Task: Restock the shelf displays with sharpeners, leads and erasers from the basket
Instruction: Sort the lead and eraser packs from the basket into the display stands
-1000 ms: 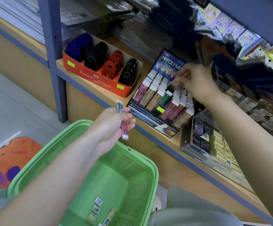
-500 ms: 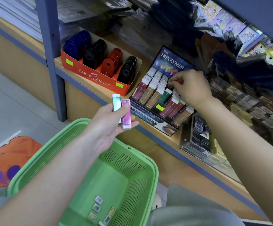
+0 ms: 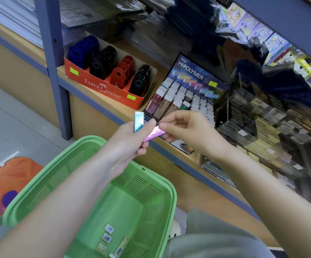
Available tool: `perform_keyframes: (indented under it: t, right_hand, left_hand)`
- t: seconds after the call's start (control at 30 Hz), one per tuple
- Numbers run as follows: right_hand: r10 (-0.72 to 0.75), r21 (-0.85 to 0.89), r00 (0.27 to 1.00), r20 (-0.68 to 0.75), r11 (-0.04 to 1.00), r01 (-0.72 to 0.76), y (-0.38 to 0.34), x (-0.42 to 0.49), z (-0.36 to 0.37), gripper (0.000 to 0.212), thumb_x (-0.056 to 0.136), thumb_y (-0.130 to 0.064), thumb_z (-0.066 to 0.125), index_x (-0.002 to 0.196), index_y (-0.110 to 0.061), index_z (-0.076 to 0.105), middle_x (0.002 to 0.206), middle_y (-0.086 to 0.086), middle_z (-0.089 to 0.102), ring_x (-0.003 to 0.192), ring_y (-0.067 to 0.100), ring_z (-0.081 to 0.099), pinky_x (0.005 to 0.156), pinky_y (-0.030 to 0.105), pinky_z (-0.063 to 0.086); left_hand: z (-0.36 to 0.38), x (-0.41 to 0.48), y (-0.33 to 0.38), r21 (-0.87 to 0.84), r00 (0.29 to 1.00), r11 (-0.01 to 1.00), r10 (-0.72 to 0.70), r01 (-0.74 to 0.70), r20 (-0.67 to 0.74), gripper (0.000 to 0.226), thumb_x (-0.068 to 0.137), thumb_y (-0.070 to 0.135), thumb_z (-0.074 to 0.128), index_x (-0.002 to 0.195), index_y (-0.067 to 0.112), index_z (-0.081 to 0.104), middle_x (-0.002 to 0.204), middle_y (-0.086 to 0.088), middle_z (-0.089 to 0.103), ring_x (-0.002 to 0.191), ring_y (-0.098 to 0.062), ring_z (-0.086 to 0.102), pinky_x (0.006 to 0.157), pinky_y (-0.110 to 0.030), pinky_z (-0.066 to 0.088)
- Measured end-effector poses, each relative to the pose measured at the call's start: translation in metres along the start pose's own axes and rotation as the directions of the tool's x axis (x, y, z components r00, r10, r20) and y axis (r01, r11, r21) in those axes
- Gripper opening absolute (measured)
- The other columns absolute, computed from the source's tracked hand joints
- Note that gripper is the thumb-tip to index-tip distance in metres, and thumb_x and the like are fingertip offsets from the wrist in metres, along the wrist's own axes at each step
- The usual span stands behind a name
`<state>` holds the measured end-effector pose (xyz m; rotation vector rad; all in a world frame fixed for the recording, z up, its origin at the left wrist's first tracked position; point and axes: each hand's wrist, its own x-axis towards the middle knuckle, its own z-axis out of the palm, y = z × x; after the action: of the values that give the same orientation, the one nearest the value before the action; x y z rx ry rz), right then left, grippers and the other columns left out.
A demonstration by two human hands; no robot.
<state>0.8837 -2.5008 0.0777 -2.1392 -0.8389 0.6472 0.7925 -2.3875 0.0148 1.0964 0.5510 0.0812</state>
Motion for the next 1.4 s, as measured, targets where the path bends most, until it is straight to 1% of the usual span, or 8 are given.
perform_keyframes:
  t: [0.33,0.43,0.6,0.73,0.83,0.9,1.13,1.4]
  right_hand:
    - [0.014,-0.031,0.998,0.058,0.999,-0.012,0.031,-0.026,0.017,0.007,0.082,-0.019,0.072,0.086,-0.021,0.067,0.078,-0.005,0.069,0.070,0.005,0.060,0.070,0.017,0.047]
    - [0.011,-0.006,0.998,0.058,1.000,-0.011,0.029,-0.028,0.016,0.010,0.084,-0.014,0.070,0.091,-0.016,0.063,0.074,-0.002,0.066,0.064,0.010,0.062,0.062,0.022,0.051]
    - [-0.052,-0.091,0.955,-0.292,0.996,0.026,0.022,-0.030,-0.028,0.011,0.092,-0.011,0.058,0.099,-0.017,0.051,0.082,0.003,0.068,0.064,0.008,0.069,0.062,0.023,0.056]
    - [-0.109,-0.284,0.874,-0.474,0.958,-0.035,0.038,-0.014,-0.059,0.005,0.095,-0.023,0.054,0.100,-0.020,0.054,0.084,0.001,0.070,0.075,0.012,0.070,0.077,0.044,0.057]
    - [-0.140,-0.377,0.875,-0.463,0.925,-0.052,0.044,-0.003,-0.067,0.007,0.093,-0.025,0.058,0.093,-0.019,0.062,0.087,0.000,0.069,0.082,0.012,0.065,0.080,0.022,0.052]
    - [-0.158,-0.433,0.881,-0.446,0.900,-0.057,0.045,0.002,-0.068,0.008,0.092,-0.026,0.060,0.092,-0.019,0.064,0.088,0.000,0.067,0.081,0.011,0.059,0.068,0.005,0.041]
    - [-0.172,-0.527,0.908,-0.382,0.848,-0.061,0.040,0.005,-0.075,0.004,0.088,-0.022,0.066,0.089,-0.023,0.062,0.077,-0.009,0.058,0.069,-0.001,0.053,0.068,0.015,0.040]
    - [-0.221,-0.661,0.921,-0.320,0.749,-0.050,0.052,0.008,-0.058,0.018,0.082,-0.019,0.073,0.098,-0.012,0.069,0.092,-0.004,0.055,0.085,0.011,0.052,0.074,0.018,0.038]
  left_hand:
    - [0.005,-0.010,0.002,0.289,0.993,0.951,0.097,-0.114,0.072,0.014,0.085,0.024,0.067,0.094,0.016,0.061,0.083,-0.005,0.058,0.076,-0.013,0.055,0.072,-0.024,0.047]
    - [0.008,-0.011,0.000,0.324,0.990,0.936,0.118,-0.136,0.075,0.018,0.089,0.028,0.061,0.101,0.015,0.056,0.079,-0.002,0.057,0.065,-0.009,0.051,0.059,-0.020,0.045]
    - [0.012,-0.006,0.001,0.146,0.996,0.986,0.080,-0.075,-0.031,0.013,0.101,0.013,0.036,0.113,0.011,0.042,0.080,-0.004,0.059,0.049,-0.007,0.038,0.043,-0.016,0.029]
    - [0.011,-0.004,-0.004,0.214,0.993,0.973,0.103,-0.090,-0.049,0.012,0.101,0.012,0.036,0.107,0.012,0.047,0.085,-0.002,0.061,0.051,-0.008,0.043,0.046,-0.018,0.036]
    - [0.012,-0.001,-0.005,0.255,0.991,0.959,0.133,-0.120,-0.034,0.013,0.101,0.014,0.040,0.106,0.010,0.052,0.080,0.001,0.059,0.048,-0.007,0.046,0.047,-0.016,0.039]
    - [0.012,-0.001,-0.006,0.280,0.988,0.949,0.156,-0.147,-0.007,0.015,0.100,0.014,0.044,0.105,0.010,0.056,0.079,0.001,0.060,0.049,-0.005,0.050,0.050,-0.016,0.043]
    - [0.009,-0.002,-0.008,0.312,0.985,0.935,0.171,-0.172,0.029,0.016,0.096,0.018,0.052,0.108,0.022,0.061,0.070,0.002,0.058,0.052,-0.003,0.050,0.062,-0.015,0.046]
    - [0.012,-0.002,-0.007,0.319,0.982,0.930,0.188,-0.181,0.010,0.006,0.089,0.015,0.061,0.095,0.015,0.059,0.074,0.001,0.058,0.045,0.003,0.048,0.050,-0.009,0.043]
